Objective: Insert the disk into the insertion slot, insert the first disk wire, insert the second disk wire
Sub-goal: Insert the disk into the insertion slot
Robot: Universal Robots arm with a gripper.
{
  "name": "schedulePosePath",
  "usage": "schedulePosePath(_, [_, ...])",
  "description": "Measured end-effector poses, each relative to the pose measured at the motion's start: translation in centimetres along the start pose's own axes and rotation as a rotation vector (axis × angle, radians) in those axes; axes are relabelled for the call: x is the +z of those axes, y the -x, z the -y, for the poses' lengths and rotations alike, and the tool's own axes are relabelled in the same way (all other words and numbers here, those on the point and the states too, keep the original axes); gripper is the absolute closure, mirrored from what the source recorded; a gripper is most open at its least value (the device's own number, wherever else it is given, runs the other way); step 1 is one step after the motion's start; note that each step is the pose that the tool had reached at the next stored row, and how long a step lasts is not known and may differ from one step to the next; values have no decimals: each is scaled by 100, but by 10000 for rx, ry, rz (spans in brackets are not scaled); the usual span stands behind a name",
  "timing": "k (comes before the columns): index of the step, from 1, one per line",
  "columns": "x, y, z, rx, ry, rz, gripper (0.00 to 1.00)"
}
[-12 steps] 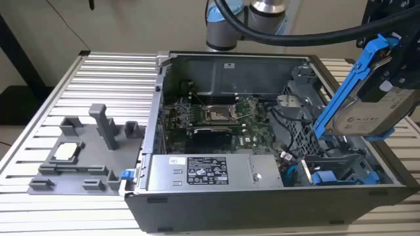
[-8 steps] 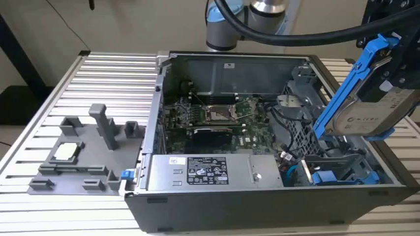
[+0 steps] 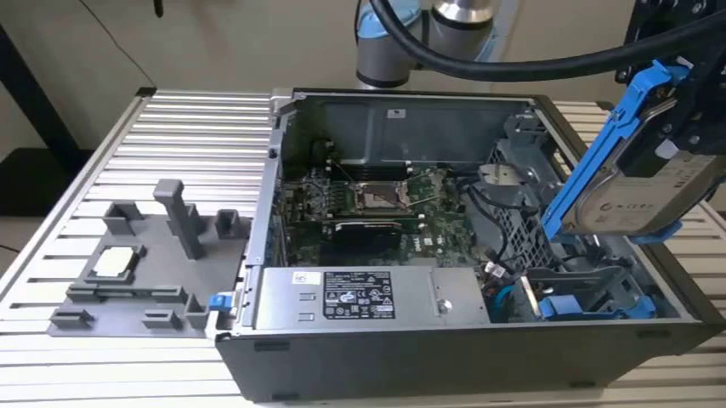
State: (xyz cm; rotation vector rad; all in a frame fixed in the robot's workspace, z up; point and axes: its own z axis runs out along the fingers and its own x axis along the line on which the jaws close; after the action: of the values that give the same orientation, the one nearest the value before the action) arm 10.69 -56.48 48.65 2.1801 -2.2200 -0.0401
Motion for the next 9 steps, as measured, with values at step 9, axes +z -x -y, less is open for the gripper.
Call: schedulePosePath(9, [102,-7,22,-54,9,-2,67])
